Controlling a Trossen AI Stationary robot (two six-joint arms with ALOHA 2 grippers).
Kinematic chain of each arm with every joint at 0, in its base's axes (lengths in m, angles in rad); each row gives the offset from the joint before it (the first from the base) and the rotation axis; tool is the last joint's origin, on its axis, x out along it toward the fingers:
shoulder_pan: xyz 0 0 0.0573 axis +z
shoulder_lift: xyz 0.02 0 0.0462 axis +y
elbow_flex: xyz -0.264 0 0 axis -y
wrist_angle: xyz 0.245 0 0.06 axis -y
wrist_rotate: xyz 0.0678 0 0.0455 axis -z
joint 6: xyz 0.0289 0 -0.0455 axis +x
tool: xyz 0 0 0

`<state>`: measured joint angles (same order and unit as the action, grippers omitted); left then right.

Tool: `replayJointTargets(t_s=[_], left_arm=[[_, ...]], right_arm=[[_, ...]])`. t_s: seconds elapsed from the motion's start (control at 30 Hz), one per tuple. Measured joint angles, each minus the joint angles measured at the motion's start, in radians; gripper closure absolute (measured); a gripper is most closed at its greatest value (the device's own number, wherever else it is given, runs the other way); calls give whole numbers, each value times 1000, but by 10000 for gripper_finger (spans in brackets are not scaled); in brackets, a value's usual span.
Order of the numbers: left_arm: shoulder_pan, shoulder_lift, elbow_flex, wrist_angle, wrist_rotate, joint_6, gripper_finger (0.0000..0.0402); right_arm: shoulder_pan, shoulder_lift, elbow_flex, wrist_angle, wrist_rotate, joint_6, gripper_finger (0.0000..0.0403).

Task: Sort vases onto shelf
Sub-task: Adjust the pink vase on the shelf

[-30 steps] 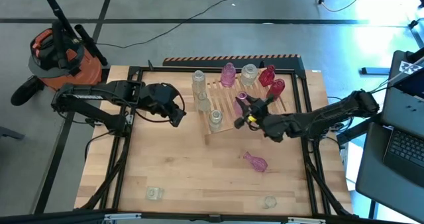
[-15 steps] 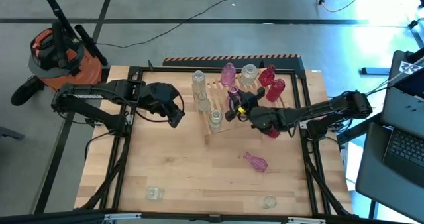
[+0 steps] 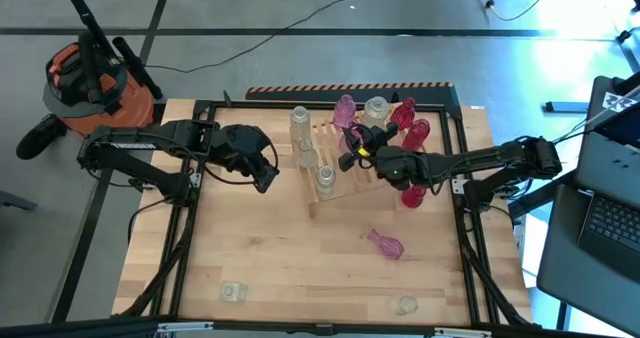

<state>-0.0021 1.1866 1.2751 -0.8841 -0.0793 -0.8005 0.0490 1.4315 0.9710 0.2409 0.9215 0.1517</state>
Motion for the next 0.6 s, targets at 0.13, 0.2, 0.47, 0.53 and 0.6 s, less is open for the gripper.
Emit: replayJointTargets(t_s=[0.13,0.2,0.47,0.53,0.6], left_arm=[[0,0,0,0,-3,11,402],[5,0,0,0,-4,23,401],[36,0,0,1,-2,26,402],[37,0,0,1,6,27,401],[37,0,0,2,12,27,401]], right_arm=[[2,0,0,-5,2,-32,305],[3,0,-1,-3,8,-54,295],[3,-3,-2,120,10,-182,237],[4,-23,-2,134,9,-205,225],[9,-56,-2,155,9,-233,216]])
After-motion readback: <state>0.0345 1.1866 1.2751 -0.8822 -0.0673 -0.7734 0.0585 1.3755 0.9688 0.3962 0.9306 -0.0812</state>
